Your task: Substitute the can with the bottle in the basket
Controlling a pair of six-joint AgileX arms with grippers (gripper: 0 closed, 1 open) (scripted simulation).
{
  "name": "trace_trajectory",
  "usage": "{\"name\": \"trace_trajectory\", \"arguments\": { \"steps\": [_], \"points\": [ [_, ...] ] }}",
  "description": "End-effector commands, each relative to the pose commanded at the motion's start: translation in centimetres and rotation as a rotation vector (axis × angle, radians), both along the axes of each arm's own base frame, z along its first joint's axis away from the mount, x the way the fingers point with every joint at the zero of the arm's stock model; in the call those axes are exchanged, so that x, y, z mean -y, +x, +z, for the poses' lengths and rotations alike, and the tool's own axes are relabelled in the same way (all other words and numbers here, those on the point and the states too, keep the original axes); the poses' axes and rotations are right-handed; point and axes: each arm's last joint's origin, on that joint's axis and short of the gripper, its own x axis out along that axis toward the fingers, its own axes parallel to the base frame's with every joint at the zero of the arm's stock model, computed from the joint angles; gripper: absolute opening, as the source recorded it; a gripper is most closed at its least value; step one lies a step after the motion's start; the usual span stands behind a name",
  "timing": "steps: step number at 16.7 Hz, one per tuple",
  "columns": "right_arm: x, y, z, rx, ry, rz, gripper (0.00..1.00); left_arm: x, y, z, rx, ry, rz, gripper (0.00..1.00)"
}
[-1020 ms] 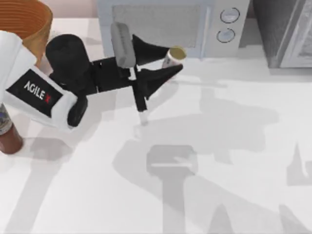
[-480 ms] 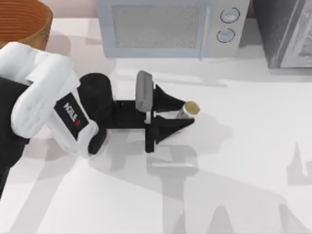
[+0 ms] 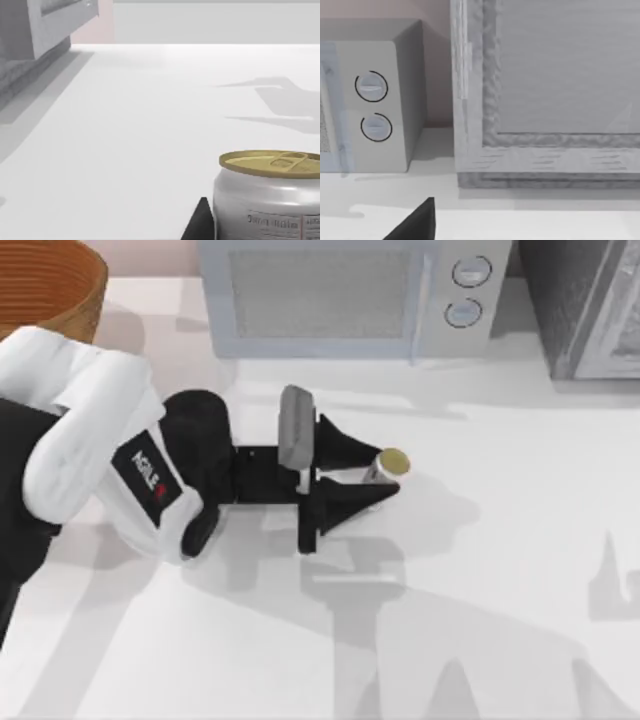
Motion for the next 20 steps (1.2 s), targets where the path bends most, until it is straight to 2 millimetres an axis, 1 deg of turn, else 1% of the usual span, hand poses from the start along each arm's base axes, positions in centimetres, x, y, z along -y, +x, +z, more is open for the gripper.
{"name": "trace_trajectory", "arguments": {
  "steps": [11, 12, 20],
  "points": [
    [0.00, 0.00, 0.00, 0.000, 0.000, 0.000, 1.00, 0.00, 0.00, 0.00, 0.000, 0.000, 0.000, 0.98],
    [0.00, 0.00, 0.00, 0.000, 0.000, 0.000, 1.00, 0.00, 0.00, 0.00, 0.000, 0.000, 0.000, 1.00],
    [0.00, 0.00, 0.00, 0.000, 0.000, 0.000, 1.00, -0.13, 0.06, 0.00, 0.000, 0.000, 0.003, 1.00]
  ]
}}
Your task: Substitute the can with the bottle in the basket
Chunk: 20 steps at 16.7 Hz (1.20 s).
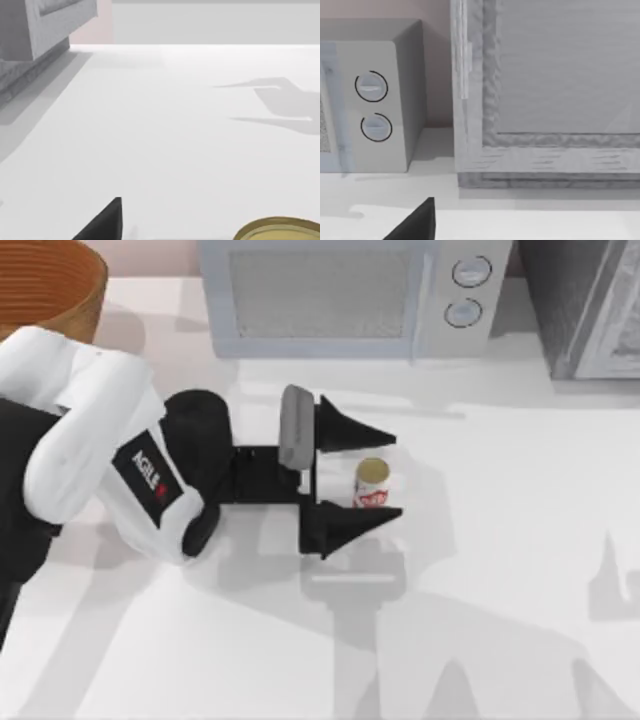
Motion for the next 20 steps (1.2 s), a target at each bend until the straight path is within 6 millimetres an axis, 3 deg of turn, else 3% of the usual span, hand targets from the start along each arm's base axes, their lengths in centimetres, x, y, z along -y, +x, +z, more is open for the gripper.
{"name": "trace_trajectory", "arguments": {
  "steps": [3, 5, 7, 11, 14, 16, 20],
  "points": [
    [0.0, 0.0, 0.0, 0.000, 0.000, 0.000, 1.00, -0.4, -0.1, 0.5, -0.028, 0.008, 0.027, 1.00],
    [0.0, 0.0, 0.0, 0.000, 0.000, 0.000, 1.00, -1.1, -0.4, 2.0, -0.066, 0.021, 0.084, 1.00],
    [0.0, 0.0, 0.0, 0.000, 0.000, 0.000, 1.00, -2.0, -0.8, 4.6, -0.091, 0.030, 0.162, 1.00],
    [0.0, 0.0, 0.0, 0.000, 0.000, 0.000, 1.00, -4.7, -3.3, 12.3, -0.082, 0.031, 0.369, 1.00],
    [0.0, 0.0, 0.0, 0.000, 0.000, 0.000, 1.00, -7.7, -7.3, 17.7, -0.063, 0.030, 0.554, 1.00],
    [0.0, 0.0, 0.0, 0.000, 0.000, 0.000, 1.00, -9.9, -10.8, 19.9, -0.054, 0.033, 0.688, 1.00],
    [0.0, 0.0, 0.0, 0.000, 0.000, 0.000, 1.00, -14.0, -18.2, 21.0, -0.038, 0.042, 0.963, 1.00]
  ]
}}
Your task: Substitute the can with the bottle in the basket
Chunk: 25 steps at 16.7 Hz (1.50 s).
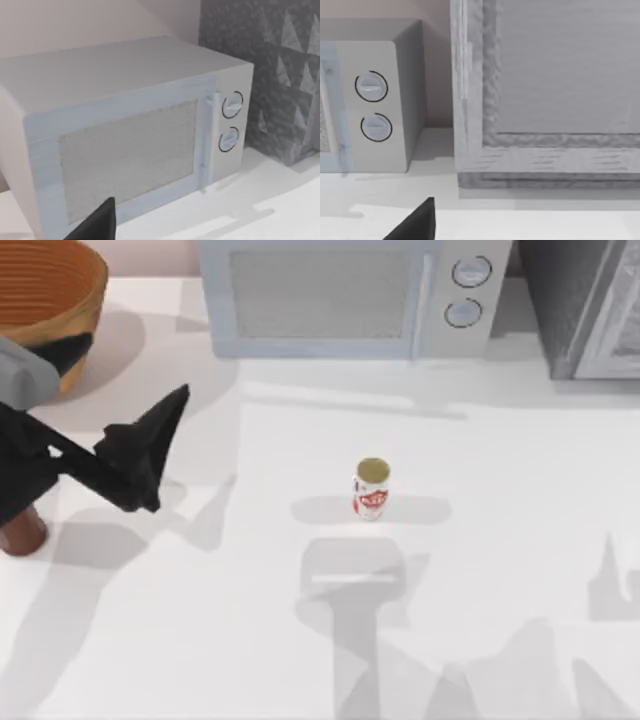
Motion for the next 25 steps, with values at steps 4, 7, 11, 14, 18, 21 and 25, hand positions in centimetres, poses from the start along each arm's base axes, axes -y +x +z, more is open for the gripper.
{"name": "trace_trajectory", "arguments": {
  "steps": [4, 7, 11, 14, 18, 21, 25],
  "points": [
    [0.0, 0.0, 0.0, 0.000, 0.000, 0.000, 1.00, -2.8, -5.6, -2.1, 0.016, 0.011, 0.257, 1.00],
    [0.0, 0.0, 0.0, 0.000, 0.000, 0.000, 1.00, -4.0, -8.0, -4.3, 0.031, 0.010, 0.422, 1.00],
    [0.0, 0.0, 0.0, 0.000, 0.000, 0.000, 1.00, -5.0, -9.4, -6.3, 0.048, 0.002, 0.575, 1.00],
    [0.0, 0.0, 0.0, 0.000, 0.000, 0.000, 1.00, -5.3, -9.7, -6.8, 0.055, -0.002, 0.624, 1.00],
    [0.0, 0.0, 0.0, 0.000, 0.000, 0.000, 1.00, -5.3, -9.7, -6.8, 0.056, -0.002, 0.624, 1.00],
    [0.0, 0.0, 0.0, 0.000, 0.000, 0.000, 1.00, -5.2, -9.6, -6.9, 0.047, 0.001, 0.622, 1.00],
    [0.0, 0.0, 0.0, 0.000, 0.000, 0.000, 1.00, -5.4, -8.8, -7.9, -0.014, 0.023, 0.632, 1.00]
  ]
}}
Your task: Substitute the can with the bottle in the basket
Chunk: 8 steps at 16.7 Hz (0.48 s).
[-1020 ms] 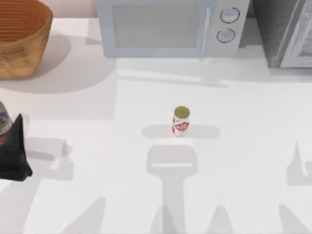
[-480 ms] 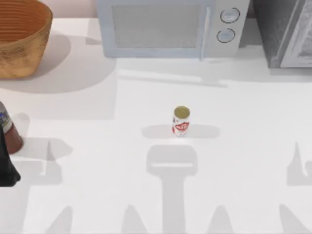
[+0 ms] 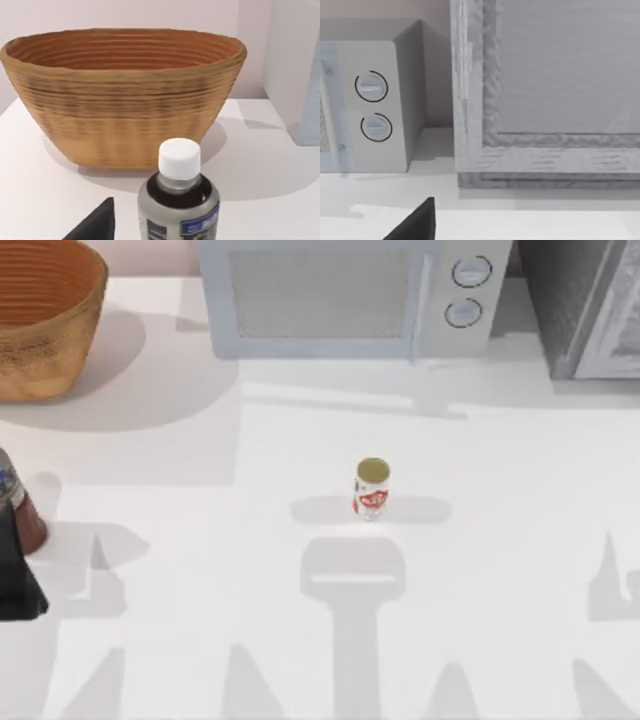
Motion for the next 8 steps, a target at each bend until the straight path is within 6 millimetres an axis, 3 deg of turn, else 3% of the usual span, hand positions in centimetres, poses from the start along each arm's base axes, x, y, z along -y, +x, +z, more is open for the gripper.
{"name": "trace_trajectory", "arguments": {
  "steps": [8],
  "points": [
    [0.0, 0.0, 0.0, 0.000, 0.000, 0.000, 1.00, -0.7, 2.9, -0.6, -0.029, 0.003, -0.011, 1.00]
  ]
}}
